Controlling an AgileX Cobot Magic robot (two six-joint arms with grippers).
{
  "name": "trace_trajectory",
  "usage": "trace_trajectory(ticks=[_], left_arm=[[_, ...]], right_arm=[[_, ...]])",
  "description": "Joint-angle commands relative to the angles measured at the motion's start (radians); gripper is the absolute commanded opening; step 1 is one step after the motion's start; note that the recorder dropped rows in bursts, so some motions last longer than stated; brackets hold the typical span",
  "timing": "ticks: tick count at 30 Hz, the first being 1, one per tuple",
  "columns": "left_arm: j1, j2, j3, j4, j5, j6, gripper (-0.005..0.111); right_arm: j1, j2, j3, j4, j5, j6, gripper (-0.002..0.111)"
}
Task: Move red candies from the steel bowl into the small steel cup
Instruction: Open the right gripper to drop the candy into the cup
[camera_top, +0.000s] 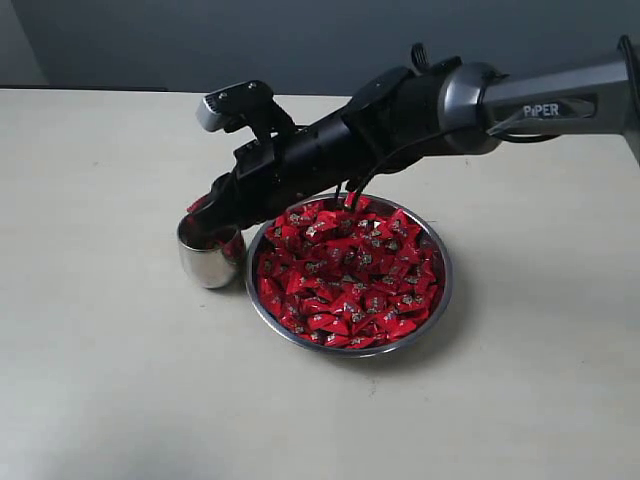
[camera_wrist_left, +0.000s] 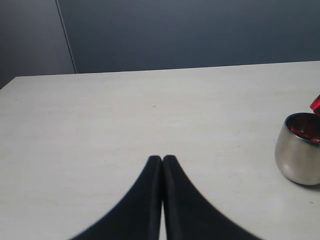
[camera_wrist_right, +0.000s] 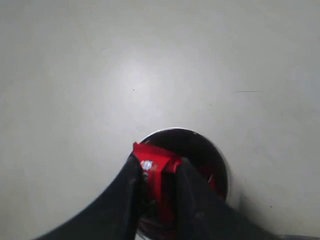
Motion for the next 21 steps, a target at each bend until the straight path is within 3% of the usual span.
trace_trajectory(ticks=[1,21], left_arm=[[0.001,-0.004,0.004,-0.002,-0.002,-0.001,0.0],[0.001,-0.004,0.004,-0.002,-0.002,-0.001,0.0]], right_arm=[[0.0,-0.002,-0.004,-0.008,-0.023,0.003,-0.001],[0.021,0.032,-0.016,-0.002,-0.052,0.01,-0.001]])
